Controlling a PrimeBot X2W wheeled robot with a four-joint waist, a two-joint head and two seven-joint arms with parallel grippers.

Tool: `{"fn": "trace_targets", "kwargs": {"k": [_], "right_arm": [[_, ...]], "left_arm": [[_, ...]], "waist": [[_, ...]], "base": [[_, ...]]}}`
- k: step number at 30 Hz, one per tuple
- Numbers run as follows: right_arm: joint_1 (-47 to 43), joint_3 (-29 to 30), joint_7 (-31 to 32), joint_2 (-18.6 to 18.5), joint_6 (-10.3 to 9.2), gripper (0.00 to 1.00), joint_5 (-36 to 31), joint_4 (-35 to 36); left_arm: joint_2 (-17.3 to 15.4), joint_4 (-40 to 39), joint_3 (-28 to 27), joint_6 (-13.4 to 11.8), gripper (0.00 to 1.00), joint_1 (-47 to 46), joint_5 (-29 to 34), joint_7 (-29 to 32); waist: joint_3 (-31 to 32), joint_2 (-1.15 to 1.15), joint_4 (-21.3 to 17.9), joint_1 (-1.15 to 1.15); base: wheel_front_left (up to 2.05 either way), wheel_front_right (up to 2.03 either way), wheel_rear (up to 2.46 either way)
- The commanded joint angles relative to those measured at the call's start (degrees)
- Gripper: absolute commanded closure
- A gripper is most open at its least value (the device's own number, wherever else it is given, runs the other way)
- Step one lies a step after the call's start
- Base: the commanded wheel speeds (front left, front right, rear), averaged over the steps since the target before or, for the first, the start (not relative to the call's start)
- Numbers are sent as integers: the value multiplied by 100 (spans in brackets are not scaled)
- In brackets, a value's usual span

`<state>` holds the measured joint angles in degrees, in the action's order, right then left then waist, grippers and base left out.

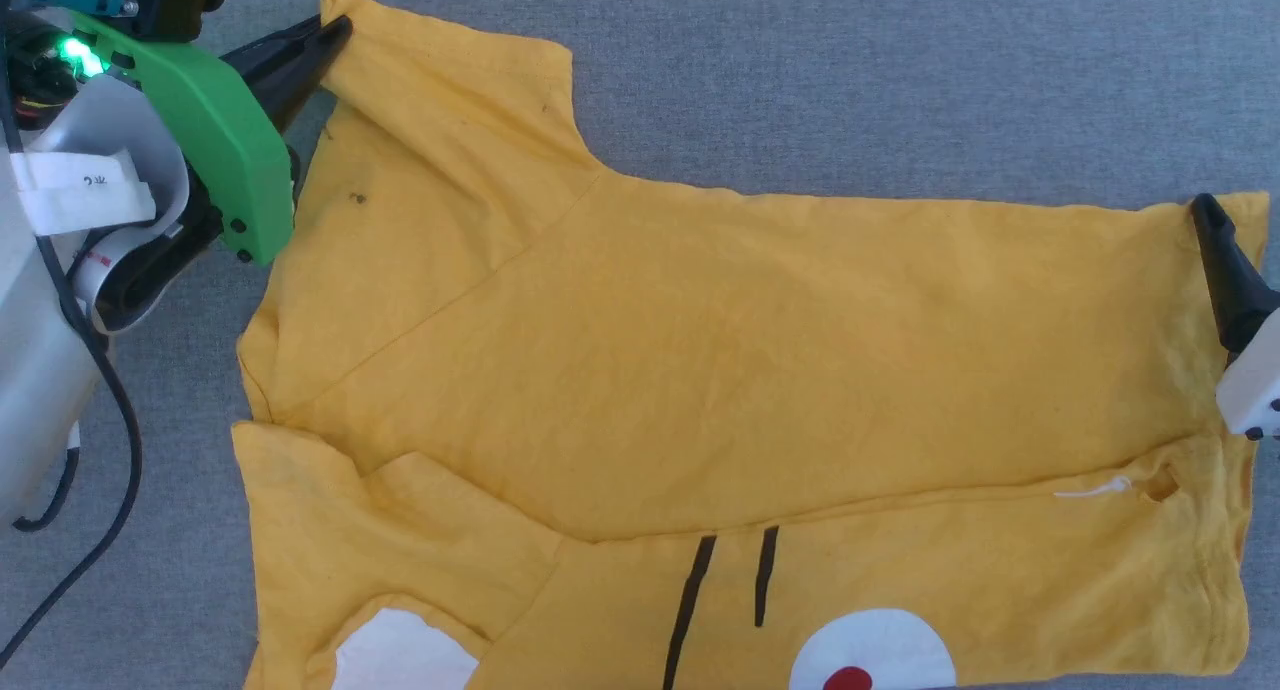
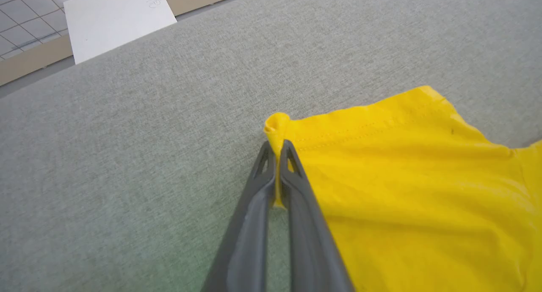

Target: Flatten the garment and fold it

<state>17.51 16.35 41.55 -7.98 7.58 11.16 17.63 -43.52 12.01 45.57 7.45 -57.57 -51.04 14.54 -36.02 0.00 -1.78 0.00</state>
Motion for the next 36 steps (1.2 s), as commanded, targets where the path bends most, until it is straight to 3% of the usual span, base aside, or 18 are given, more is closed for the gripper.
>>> {"fn": "trace_targets", "kwargs": {"k": [1,4,5,7,17,23,29,36], "right_arm": [[-44,21,48,36,-9,0,18,-27],[-94,62,223,131,-9,0,56,-76],[-96,76,276,164,-9,24,66,-82],[-77,79,336,218,-9,100,82,-71],[116,-147,-313,49,-9,100,114,-120],[-43,-201,-763,-117,-9,100,211,-104],[-661,-31,-1078,-84,-9,100,384,14],[-1587,93,-1272,84,-9,100,596,97]], "left_arm": [[-26,-12,-4,-8,100,0,-22,-18],[-30,-8,-2,-13,100,-18,-25,-10],[-29,-5,0,-14,100,-23,-26,-4],[-22,0,2,-18,100,-40,-32,7],[7,-21,-261,-55,100,-15,-116,-601],[-251,-396,-544,-201,100,494,-236,-1258],[-559,-1100,-734,-579,100,1524,-465,-1860],[-1000,-2027,-872,-1216,100,3106,-818,-2490]], "waist": [[-45,0,18,0],[-88,0,22,0],[-96,0,20,0],[-108,0,14,0],[36,0,-5,0],[541,0,49,0],[1221,0,228,0],[1922,0,322,0]], "base": [[0,0,0],[0,0,0],[0,0,0],[0,0,0],[0,0,0],[0,0,0],[0,0,0],[0,0,0]]}}
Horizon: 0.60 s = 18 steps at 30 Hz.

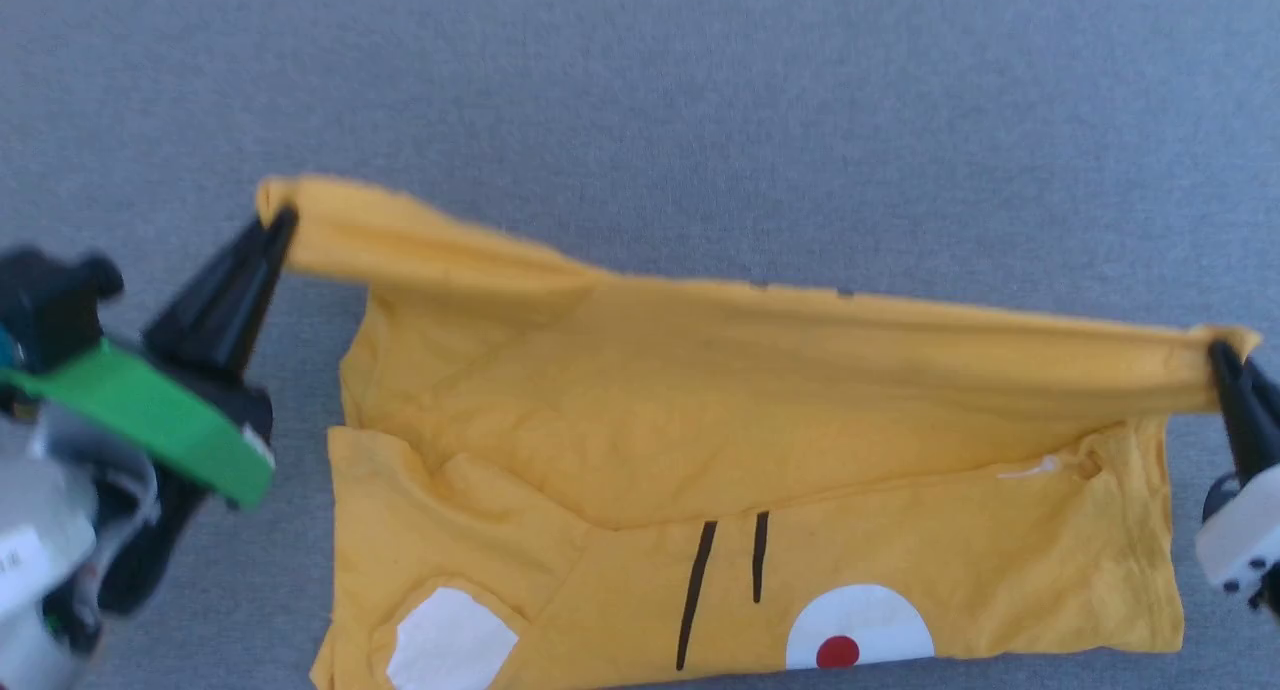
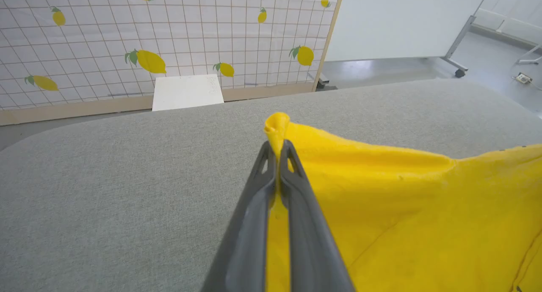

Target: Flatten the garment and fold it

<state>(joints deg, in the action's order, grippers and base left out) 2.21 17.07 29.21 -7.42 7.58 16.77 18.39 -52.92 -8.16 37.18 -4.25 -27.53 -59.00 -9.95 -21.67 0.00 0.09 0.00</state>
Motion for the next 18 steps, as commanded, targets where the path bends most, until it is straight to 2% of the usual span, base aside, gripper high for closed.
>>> {"fn": "trace_targets", "kwargs": {"k": [1,3,4,5,12,16,17,18], "right_arm": [[-167,30,-58,52,-9,100,60,18],[-431,43,-100,114,-9,100,133,-11],[-735,58,-166,196,-9,100,215,-102],[-841,38,-192,218,-9,100,234,-152],[-1231,-293,-290,183,-9,100,175,-627],[-1209,-507,-358,59,-9,100,99,-1114],[-1190,-515,-376,39,-9,61,67,-1194],[-1172,-533,-375,14,-9,0,26,-1291]], "left_arm": [[-112,-111,-32,-130,100,303,-53,-94],[-193,-333,-7,-319,100,775,-127,-203],[-171,-524,62,-482,100,1305,-245,-303],[-125,-563,84,-510,100,1484,-320,-333],[120,-271,517,-562,100,2191,-403,-291],[509,353,842,-380,100,2228,-446,-127],[568,454,888,-348,100,2210,-443,-95],[639,568,931,-316,96,2180,-430,-75]], "waist": [[553,0,143,0],[699,0,165,0],[842,0,206,0],[879,0,218,0],[1066,0,248,0],[1161,0,235,0],[1178,0,231,0],[1202,0,226,0]], "base": [[0,0,0],[0,0,0],[0,0,0],[0,0,0],[0,0,0],[0,0,0],[0,0,0],[0,0,0]]}}
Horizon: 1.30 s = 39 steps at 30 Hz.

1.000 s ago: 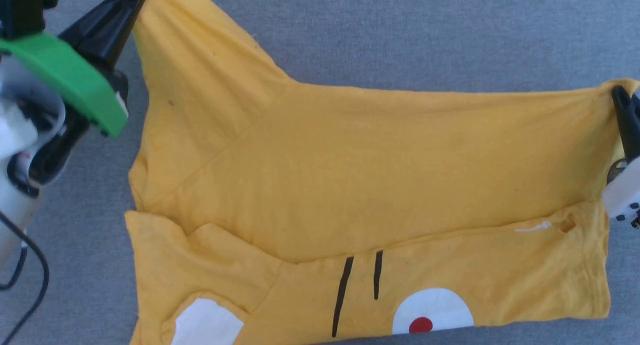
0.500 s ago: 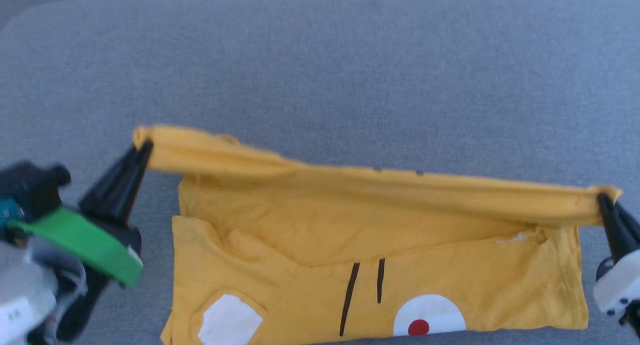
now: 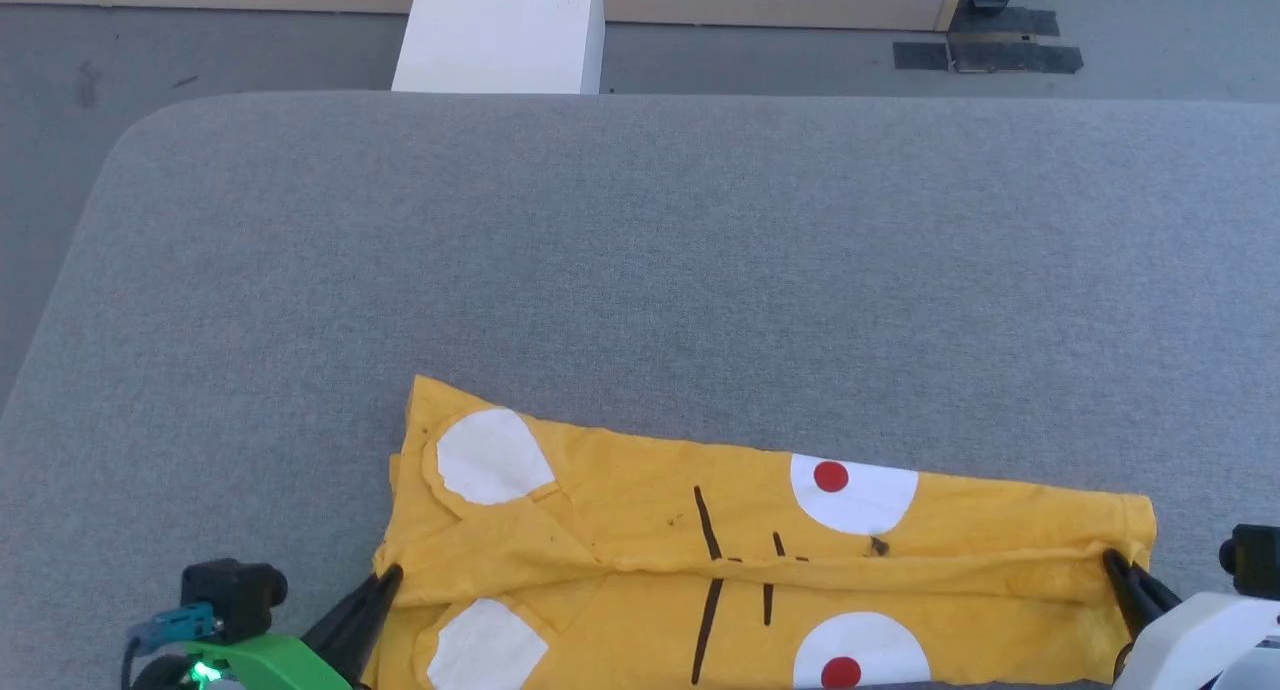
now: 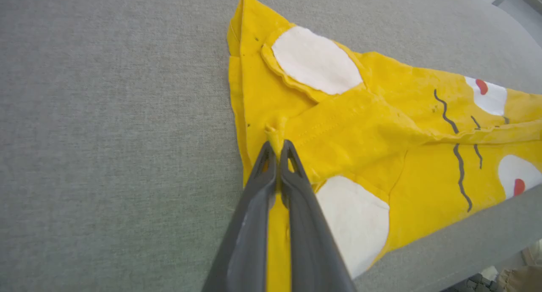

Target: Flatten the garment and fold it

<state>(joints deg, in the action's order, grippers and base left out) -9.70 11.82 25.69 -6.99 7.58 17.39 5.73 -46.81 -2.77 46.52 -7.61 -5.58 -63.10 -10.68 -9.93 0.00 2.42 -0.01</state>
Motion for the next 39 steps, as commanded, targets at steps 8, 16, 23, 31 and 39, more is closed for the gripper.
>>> {"fn": "trace_targets", "kwargs": {"k": [8,16,23,31,39], "right_arm": [[97,70,125,-35,-9,0,67,-143],[51,704,444,56,-9,0,454,823],[66,770,608,191,-9,0,63,594],[265,719,526,287,-9,0,-93,-215],[413,575,502,300,-9,100,148,-728]], "left_arm": [[358,358,-130,25,0,-135,-49,-185],[640,-442,-1912,-699,0,241,637,-427],[1613,-1343,-3360,-738,0,963,2376,-430],[1953,-1382,-3627,-337,0,1094,3200,-431],[2157,-1243,-3738,-111,0,1157,3365,-431]], "waist": [[100,0,-62,1],[42,0,-166,1],[-217,0,-113,1],[-449,0,43,1],[-379,0,116,1]], "base": [[0,0,0],[0,0,0],[0,0,0],[0,0,0],[0,0,0]]}}
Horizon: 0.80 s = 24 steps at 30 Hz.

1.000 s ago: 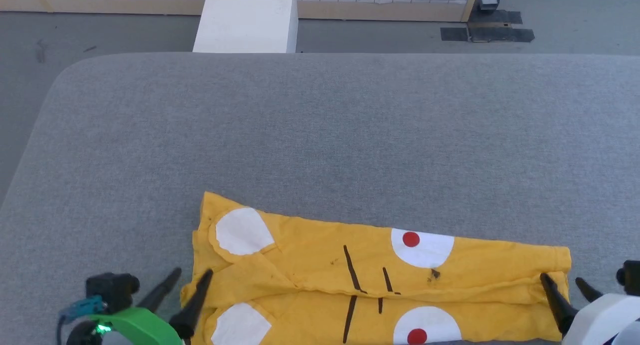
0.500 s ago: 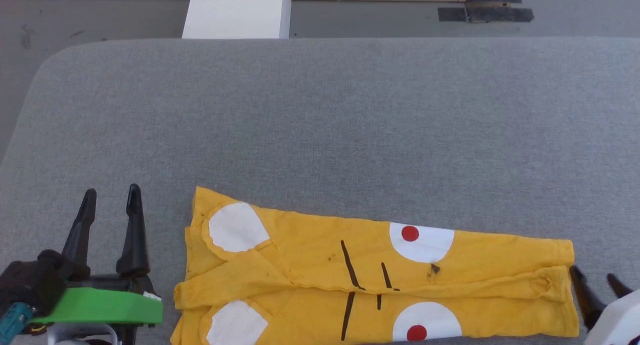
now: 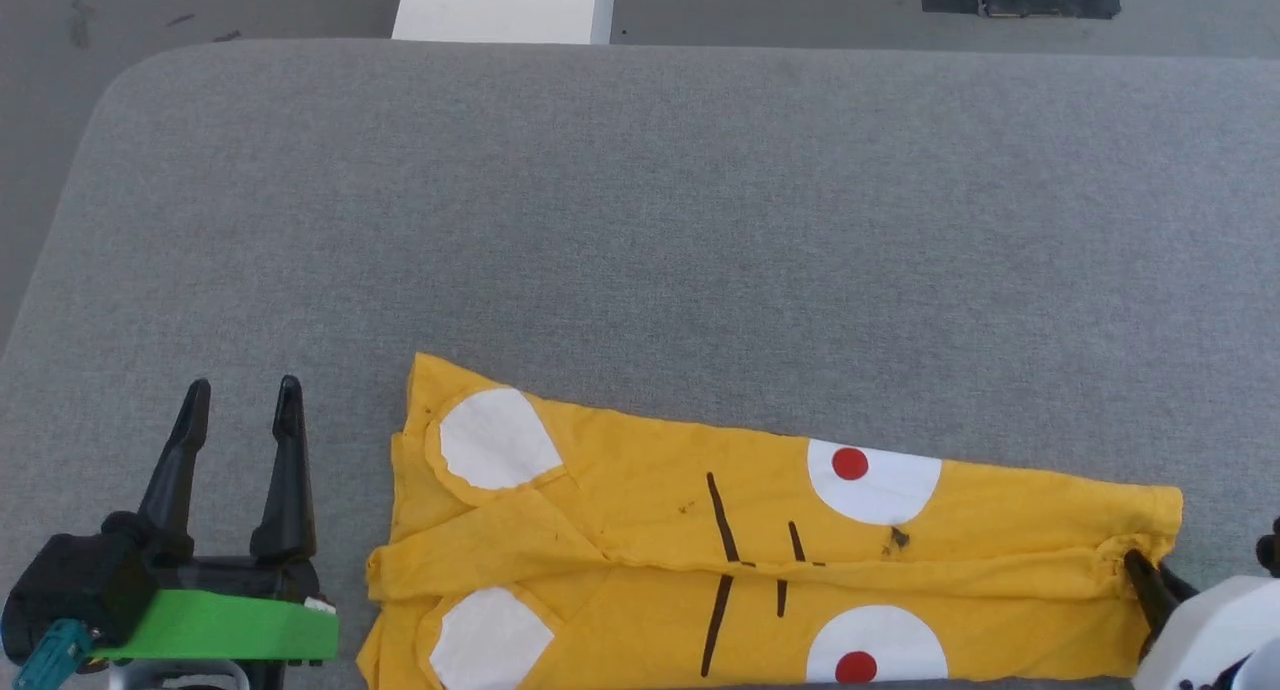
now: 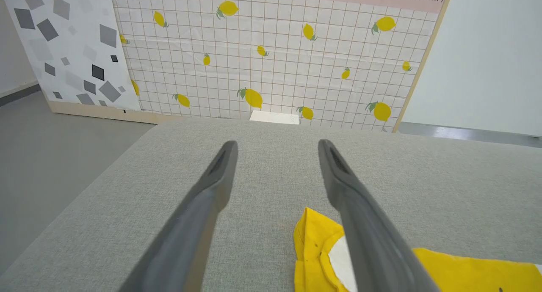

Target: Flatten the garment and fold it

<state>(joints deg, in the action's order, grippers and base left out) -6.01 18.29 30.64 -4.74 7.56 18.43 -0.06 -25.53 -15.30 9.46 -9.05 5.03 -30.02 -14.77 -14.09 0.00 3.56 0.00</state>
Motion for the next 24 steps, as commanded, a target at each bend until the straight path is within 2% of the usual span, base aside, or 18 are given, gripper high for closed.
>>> {"fn": "trace_targets", "kwargs": {"k": [1,8,14,16,19,24], "right_arm": [[66,-55,-18,78,-8,100,65,-170],[212,646,-249,-171,-8,100,-220,-6],[218,1553,-114,-500,-8,100,-676,218],[184,1691,-22,-574,-8,100,-814,286],[127,1581,165,-540,-8,100,-747,431],[-167,781,961,-368,-8,100,-138,986]], "left_arm": [[45,25,-41,46,0,109,64,-22],[141,71,-103,107,0,241,91,-22],[154,126,-89,161,0,321,75,-22],[152,152,-83,176,0,354,60,-22],[153,186,-76,182,0,406,42,-22],[187,238,-51,181,0,480,-16,-22]], "waist": [[70,0,-1,0],[334,0,-54,0],[444,0,-76,0],[481,0,-80,0],[548,0,-90,0],[680,0,-105,0]], "base": [[0,0,0],[0,0,0],[0,0,0],[0,0,0],[0,0,0],[0,0,0]]}}
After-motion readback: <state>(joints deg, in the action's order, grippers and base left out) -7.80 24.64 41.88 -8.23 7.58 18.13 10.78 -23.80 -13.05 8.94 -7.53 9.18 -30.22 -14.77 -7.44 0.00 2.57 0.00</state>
